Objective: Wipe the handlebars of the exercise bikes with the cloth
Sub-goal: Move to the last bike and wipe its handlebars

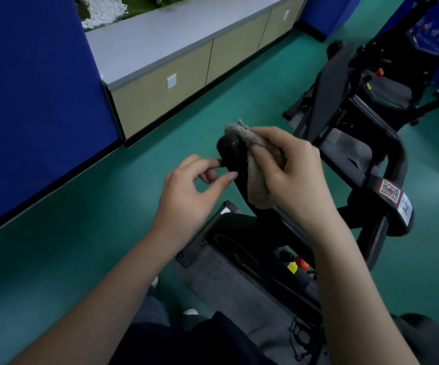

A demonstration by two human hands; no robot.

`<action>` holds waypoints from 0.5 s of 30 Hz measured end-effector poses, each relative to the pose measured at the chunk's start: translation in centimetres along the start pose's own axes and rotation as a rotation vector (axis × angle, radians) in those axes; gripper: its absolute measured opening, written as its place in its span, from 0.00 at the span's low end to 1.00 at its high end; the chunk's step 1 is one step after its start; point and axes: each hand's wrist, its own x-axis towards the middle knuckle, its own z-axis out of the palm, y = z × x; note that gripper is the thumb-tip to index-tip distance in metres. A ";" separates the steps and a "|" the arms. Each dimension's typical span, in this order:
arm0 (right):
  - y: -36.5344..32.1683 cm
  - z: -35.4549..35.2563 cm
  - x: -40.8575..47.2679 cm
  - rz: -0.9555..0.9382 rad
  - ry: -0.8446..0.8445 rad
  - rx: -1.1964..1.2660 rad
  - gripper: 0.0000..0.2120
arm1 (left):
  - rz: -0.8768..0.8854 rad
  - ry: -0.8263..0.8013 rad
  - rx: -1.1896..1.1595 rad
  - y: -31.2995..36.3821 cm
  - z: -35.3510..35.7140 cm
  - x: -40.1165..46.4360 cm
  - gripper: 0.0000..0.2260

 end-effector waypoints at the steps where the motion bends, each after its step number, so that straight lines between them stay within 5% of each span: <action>1: 0.3 -0.1 -0.5 0.021 0.006 0.000 0.12 | 0.012 -0.005 0.007 0.1 -0.3 0.0 0.08; 5: 1.5 -0.5 -2.6 0.111 0.035 -0.062 0.12 | 0.047 -0.027 0.023 0.4 -1.7 0.4 0.09; 8: 1.3 0.3 -3.8 0.180 0.232 0.012 0.10 | 0.043 -0.046 0.003 0.8 -2.3 1.1 0.09; 15: -0.9 5.5 -3.2 -0.011 0.565 0.031 0.10 | 0.108 -0.196 -0.055 1.4 -3.4 2.8 0.13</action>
